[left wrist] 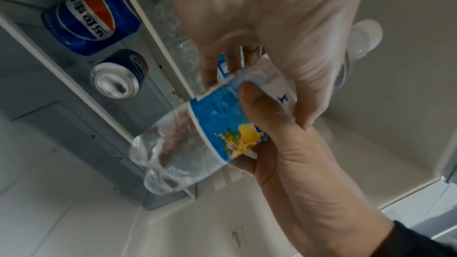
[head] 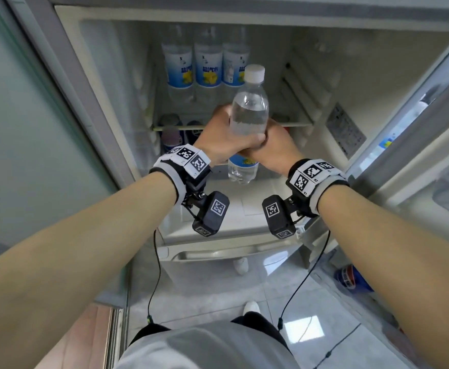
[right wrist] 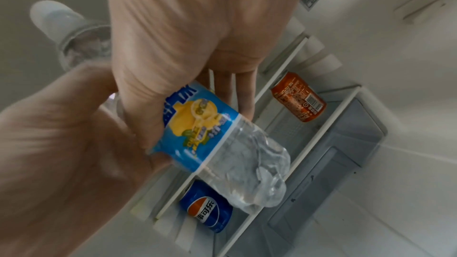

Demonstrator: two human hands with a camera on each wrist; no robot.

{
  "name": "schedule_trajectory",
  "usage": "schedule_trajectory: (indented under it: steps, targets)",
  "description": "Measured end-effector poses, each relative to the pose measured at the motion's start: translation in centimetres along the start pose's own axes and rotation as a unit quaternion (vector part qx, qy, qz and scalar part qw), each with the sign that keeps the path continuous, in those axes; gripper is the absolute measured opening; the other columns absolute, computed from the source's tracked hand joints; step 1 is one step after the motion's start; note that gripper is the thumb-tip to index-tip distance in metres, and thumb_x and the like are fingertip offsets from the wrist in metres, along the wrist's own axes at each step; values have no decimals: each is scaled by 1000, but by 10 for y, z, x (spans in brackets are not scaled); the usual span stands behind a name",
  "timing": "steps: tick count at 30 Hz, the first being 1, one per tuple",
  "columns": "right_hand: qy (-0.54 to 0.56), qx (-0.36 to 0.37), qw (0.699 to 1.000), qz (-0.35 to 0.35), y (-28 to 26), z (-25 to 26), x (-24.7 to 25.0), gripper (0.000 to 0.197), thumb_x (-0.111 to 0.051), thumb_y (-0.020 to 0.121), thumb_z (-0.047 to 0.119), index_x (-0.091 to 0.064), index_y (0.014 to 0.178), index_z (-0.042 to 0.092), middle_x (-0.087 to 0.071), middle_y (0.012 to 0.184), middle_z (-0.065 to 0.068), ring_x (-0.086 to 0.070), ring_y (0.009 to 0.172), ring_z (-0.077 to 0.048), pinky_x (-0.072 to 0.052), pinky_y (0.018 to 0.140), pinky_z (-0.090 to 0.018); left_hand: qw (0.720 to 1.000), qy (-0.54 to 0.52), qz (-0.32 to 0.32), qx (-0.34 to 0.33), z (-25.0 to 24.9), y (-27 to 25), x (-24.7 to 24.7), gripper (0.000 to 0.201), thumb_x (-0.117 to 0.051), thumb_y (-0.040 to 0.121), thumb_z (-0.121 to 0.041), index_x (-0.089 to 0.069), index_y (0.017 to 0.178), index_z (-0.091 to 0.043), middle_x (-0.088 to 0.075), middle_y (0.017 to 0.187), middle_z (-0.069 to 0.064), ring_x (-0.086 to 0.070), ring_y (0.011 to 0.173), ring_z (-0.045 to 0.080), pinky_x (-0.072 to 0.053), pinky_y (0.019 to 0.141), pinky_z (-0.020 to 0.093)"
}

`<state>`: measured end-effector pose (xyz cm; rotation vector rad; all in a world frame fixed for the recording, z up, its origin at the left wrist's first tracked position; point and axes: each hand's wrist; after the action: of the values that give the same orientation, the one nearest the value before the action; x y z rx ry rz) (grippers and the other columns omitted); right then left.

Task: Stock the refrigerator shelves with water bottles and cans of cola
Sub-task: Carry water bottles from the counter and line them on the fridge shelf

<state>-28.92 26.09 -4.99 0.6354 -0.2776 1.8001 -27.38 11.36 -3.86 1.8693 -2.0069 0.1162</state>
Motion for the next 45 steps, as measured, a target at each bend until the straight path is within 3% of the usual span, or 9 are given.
schedule_trajectory:
  steps: [4,9,20,25,29,34,38,43,45]
  targets:
    - [-31,-70,991,-108,5,-10,14,51,-82,68,38,-66,113,23,-70,101,10,-66,92,-3,-53,77,-18,997,79,-14,18,24,10,9,82,-80,70,-54,-45,135,-17,-58,122,-5,-57,109,7,-47,93,23]
    - [16,-71,976,-206,27,-1,34,23,-80,75,34,-60,87,31,-71,94,10,-70,89,-5,-58,85,-29,989,129,-62,35,42,28,14,52,-69,90,-29,-50,132,-6,-54,127,12,-55,117,25,-47,96,35]
    - [-54,-33,963,-264,149,-28,52,81,-67,65,62,-51,131,18,-62,127,2,-60,115,-14,-49,103,-35,954,297,4,29,54,54,18,50,-60,92,-23,-46,139,-12,-46,142,11,-45,131,28,-38,108,38]
    - [-23,-56,967,-248,202,-48,63,91,-74,61,61,-51,136,14,-62,130,1,-60,118,-16,-47,105,-33,955,296,12,25,59,60,26,55,-55,85,-30,-49,137,-11,-49,138,12,-49,124,29,-43,103,41]
    - [-23,-51,972,-228,252,-88,65,118,-71,45,85,-51,139,16,-63,132,2,-61,120,-16,-49,104,-38,956,292,-7,20,63,66,29,48,-59,91,-16,-49,137,-10,-50,140,12,-55,116,31,-44,97,36]
    - [-16,-62,977,-201,246,-62,59,101,-80,60,69,-50,137,11,-62,131,0,-60,114,-12,-48,104,-37,965,259,-29,13,62,74,33,42,-55,93,-11,-52,134,-5,-52,136,14,-52,122,29,-44,103,40]
    - [-7,-78,979,-189,240,-54,59,122,-79,56,64,-30,149,3,-50,145,-8,-52,129,-22,-43,110,-40,966,258,-32,14,58,74,30,42,-54,94,-12,-51,135,-7,-52,137,13,-53,122,28,-45,101,38]
    - [-23,-84,980,-177,230,-55,61,89,-79,81,31,-26,147,1,-46,141,-6,-48,125,-15,-36,104,-17,964,266,-17,18,52,72,30,44,-55,94,-13,-49,138,-8,-50,140,11,-55,116,28,-42,96,31]
    - [-15,-81,975,-208,216,-46,60,88,-79,78,32,-28,144,1,-49,137,-9,-52,122,-19,-41,105,-23,967,254,-12,12,46,69,33,43,-56,94,-12,-50,136,-7,-51,139,12,-53,122,27,-40,100,29]
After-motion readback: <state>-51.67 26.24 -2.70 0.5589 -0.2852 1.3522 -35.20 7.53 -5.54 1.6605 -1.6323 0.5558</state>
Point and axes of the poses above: each hand's wrist, its own y-axis towards the middle knuckle, its own x-axis out of the back of the hand, z = x × y
